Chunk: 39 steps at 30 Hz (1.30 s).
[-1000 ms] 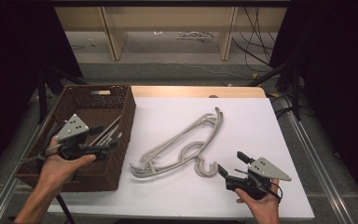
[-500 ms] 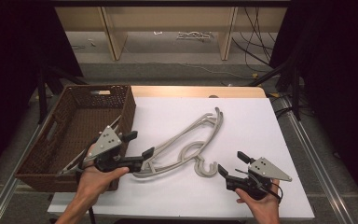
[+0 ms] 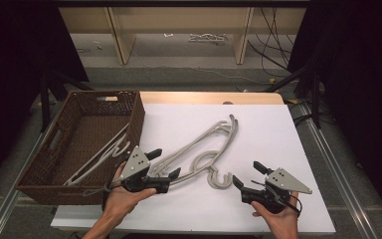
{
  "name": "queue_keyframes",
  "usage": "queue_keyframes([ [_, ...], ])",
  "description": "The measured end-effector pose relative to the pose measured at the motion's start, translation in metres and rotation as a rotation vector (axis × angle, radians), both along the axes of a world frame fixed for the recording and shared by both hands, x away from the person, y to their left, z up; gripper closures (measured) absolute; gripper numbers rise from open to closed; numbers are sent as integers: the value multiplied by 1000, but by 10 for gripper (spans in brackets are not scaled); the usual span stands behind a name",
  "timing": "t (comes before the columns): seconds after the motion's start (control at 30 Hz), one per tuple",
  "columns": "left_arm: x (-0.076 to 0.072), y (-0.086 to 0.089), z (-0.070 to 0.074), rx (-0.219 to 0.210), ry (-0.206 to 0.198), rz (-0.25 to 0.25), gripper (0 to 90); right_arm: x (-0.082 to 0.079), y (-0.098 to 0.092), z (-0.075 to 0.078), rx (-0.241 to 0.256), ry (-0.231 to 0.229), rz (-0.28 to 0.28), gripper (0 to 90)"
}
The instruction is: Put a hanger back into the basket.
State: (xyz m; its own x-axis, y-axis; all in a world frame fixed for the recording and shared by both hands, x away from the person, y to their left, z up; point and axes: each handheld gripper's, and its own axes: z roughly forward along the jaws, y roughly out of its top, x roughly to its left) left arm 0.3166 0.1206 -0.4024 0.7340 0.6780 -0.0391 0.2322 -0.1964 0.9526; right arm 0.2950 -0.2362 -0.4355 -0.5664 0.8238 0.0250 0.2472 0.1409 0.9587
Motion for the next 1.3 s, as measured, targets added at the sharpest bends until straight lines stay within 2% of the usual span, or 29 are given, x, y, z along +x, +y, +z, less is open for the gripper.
queue_keyframes([
  [0.03,0,-1,-2,11,-8,-11,170,0,0,0,0,-2,4,169],
  [0.13,-1,-3,-10,7,-9,-22,170,0,0,0,10,-13,6,169],
  [0.33,0,-4,-18,-1,-7,-18,166,0,-1,0,13,-15,8,168],
  [0.47,-1,-10,-23,19,0,-28,164,0,-1,0,16,-18,12,168],
  [0.57,-1,-16,-27,49,-9,-39,163,-1,-1,0,15,-14,14,168],
  [0.8,0,-27,-42,81,19,-63,163,-3,-1,0,12,-12,14,168],
  [0.83,1,-29,-44,84,16,-70,163,-5,-1,1,19,23,6,168],
  [0.87,2,-30,-45,90,20,-73,163,-5,-1,1,19,23,8,168],
  [0.9,2,-30,-45,102,22,-79,163,-3,-2,0,13,-12,8,168],
  [0.97,3,-33,-47,104,35,-87,163,-3,-2,0,12,-10,8,168],
  [1.03,4,-35,-47,125,25,-84,163,-4,-2,0,8,-3,12,168],
  [1.2,10,-42,-51,185,50,-88,167,-3,-2,0,10,-3,21,168],
  [1.23,11,-43,-51,208,42,-92,169,-4,-2,0,11,-1,20,168],
  [1.3,12,-47,-53,253,59,-103,172,-3,-1,0,8,-9,22,168],
])
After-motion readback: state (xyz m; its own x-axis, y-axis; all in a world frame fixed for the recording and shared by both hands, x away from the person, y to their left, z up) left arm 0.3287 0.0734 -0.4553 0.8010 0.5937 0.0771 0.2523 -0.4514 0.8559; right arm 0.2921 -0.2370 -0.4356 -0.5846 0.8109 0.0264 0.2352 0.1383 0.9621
